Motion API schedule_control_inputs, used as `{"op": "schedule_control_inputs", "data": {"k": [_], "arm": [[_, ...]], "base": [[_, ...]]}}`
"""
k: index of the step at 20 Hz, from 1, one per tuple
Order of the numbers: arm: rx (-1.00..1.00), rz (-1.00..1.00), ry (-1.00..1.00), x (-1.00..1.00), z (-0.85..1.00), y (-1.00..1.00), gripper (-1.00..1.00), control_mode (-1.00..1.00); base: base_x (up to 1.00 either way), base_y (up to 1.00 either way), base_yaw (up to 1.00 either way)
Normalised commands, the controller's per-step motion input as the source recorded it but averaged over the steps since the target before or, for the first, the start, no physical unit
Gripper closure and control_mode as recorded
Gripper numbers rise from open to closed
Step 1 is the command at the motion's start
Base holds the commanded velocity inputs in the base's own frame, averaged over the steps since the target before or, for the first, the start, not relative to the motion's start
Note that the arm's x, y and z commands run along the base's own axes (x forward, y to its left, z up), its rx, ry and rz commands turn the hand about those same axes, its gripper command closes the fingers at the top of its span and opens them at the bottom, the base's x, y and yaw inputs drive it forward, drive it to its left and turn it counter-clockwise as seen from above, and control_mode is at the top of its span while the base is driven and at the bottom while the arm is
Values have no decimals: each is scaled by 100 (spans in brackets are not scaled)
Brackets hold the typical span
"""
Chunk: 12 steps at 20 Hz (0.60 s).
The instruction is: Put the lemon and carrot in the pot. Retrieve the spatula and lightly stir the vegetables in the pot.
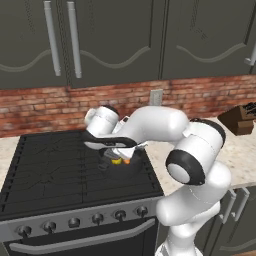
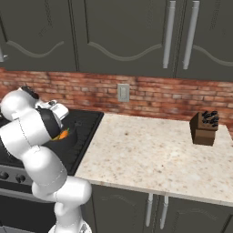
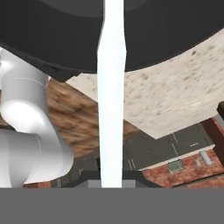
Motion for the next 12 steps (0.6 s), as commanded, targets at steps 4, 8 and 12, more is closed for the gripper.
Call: {"op": "schedule_control_inputs", "data": {"k": [4,8,12], "arm": [[-5,0,15,38,-38,-3,100,-100],[-2,0,16,14,-13,-47,100,-100],[3,0,5,0,17,-58,100,-100]], "base": [[0,0,0],[0,0,0],[0,0,0]]}}
